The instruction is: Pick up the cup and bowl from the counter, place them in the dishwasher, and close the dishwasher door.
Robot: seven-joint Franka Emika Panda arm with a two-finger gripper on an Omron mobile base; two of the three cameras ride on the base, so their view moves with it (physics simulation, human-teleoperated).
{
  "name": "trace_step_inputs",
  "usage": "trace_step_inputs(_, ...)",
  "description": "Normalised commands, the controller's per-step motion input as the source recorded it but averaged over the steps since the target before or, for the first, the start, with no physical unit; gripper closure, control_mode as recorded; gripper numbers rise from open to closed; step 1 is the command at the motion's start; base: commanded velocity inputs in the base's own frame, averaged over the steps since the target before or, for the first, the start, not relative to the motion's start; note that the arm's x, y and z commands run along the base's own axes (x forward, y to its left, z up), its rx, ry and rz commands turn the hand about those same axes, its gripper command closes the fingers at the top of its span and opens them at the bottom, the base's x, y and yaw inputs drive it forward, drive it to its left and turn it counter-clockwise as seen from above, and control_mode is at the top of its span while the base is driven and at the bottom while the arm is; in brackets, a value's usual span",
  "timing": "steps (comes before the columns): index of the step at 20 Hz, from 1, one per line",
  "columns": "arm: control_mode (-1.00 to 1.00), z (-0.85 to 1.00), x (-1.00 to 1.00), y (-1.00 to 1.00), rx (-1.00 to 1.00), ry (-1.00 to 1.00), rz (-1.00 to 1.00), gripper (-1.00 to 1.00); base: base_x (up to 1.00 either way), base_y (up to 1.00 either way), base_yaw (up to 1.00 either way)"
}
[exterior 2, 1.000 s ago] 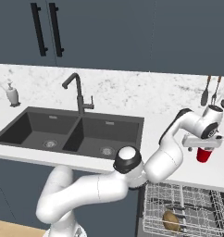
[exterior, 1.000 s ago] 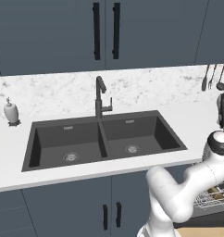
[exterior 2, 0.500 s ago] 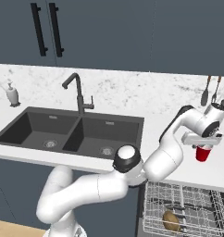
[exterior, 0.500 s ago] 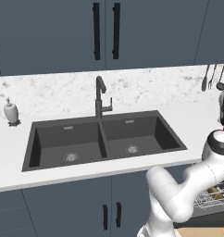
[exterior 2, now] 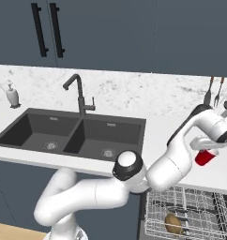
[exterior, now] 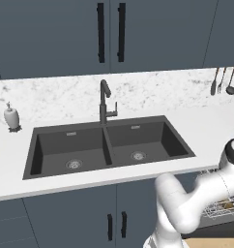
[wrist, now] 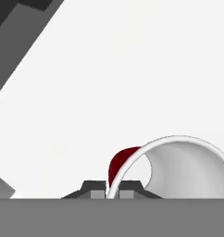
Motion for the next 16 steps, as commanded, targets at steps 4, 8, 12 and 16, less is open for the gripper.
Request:
trace_step_inputs(4,-1.00,0.01,-0.77,0.23,0.00,-0.18,0.18,1.00,0.00,0.00,0.00)
trace_step_inputs(8,-1.00,-0.02,-0.79,0.07,0.00,-0.15,0.14,1.00,0.00,0.00,0.00)
trace_step_inputs(12,-1.00,-0.23,-0.78,0.00,-0.01,-0.08,0.05,1.00,0.00,0.00,0.00)
trace_step_inputs(16,-1.00,-0.24,-0.67,0.07,-0.04,-0.05,0.05,1.00,0.00,0.00,0.00)
